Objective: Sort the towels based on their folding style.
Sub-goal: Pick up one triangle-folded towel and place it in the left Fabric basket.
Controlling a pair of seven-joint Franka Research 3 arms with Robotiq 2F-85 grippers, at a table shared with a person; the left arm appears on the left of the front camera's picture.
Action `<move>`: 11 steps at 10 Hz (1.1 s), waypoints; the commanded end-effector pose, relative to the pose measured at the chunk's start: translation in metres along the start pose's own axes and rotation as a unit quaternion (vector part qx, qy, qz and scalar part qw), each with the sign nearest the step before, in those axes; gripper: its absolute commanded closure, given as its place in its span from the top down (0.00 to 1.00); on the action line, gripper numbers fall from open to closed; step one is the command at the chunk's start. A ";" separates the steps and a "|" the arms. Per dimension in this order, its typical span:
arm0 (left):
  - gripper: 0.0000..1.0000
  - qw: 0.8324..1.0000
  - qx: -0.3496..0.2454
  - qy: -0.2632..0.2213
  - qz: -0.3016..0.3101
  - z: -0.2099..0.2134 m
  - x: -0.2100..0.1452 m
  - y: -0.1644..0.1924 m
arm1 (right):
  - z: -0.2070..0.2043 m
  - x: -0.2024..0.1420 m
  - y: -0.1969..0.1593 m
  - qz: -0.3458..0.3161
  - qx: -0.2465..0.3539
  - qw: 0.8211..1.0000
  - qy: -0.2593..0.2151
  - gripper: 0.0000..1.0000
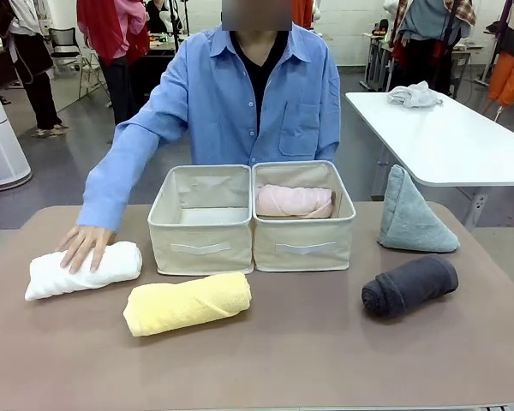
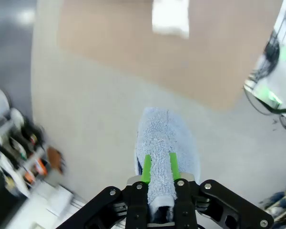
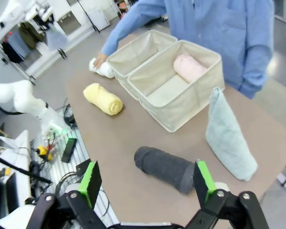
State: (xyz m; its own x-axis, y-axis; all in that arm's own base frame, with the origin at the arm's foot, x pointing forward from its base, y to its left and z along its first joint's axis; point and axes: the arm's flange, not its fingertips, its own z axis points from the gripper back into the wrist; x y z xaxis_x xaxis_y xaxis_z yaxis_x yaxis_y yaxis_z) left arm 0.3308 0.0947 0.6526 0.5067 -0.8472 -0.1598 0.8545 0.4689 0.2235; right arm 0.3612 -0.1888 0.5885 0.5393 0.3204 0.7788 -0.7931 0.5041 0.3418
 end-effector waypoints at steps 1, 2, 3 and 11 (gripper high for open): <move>0.15 0.999 0.004 -0.002 0.039 -0.004 -0.019 -0.013 | -0.001 0.001 0.000 0.004 0.003 1.000 -0.007 1.00; 0.15 0.999 0.002 -0.009 0.049 -0.005 -0.028 -0.013 | -0.001 0.001 0.000 0.004 0.003 1.000 -0.007 1.00; 0.15 0.998 0.001 -0.016 0.060 -0.009 -0.035 -0.009 | -0.001 0.001 0.000 0.004 0.003 1.000 -0.007 1.00; 0.15 0.993 -0.034 -0.102 0.037 -0.021 -0.045 0.006 | -0.001 0.001 0.000 0.004 0.003 1.000 -0.007 1.00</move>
State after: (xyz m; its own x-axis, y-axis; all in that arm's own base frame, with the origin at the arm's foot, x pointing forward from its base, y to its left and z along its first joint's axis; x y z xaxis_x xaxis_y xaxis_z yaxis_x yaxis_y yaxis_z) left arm 0.3078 0.1416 0.6374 0.5740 -0.8186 0.0173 0.8067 0.5690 0.1595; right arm 0.3613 -0.1887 0.5886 0.5394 0.3208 0.7786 -0.7931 0.5043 0.3416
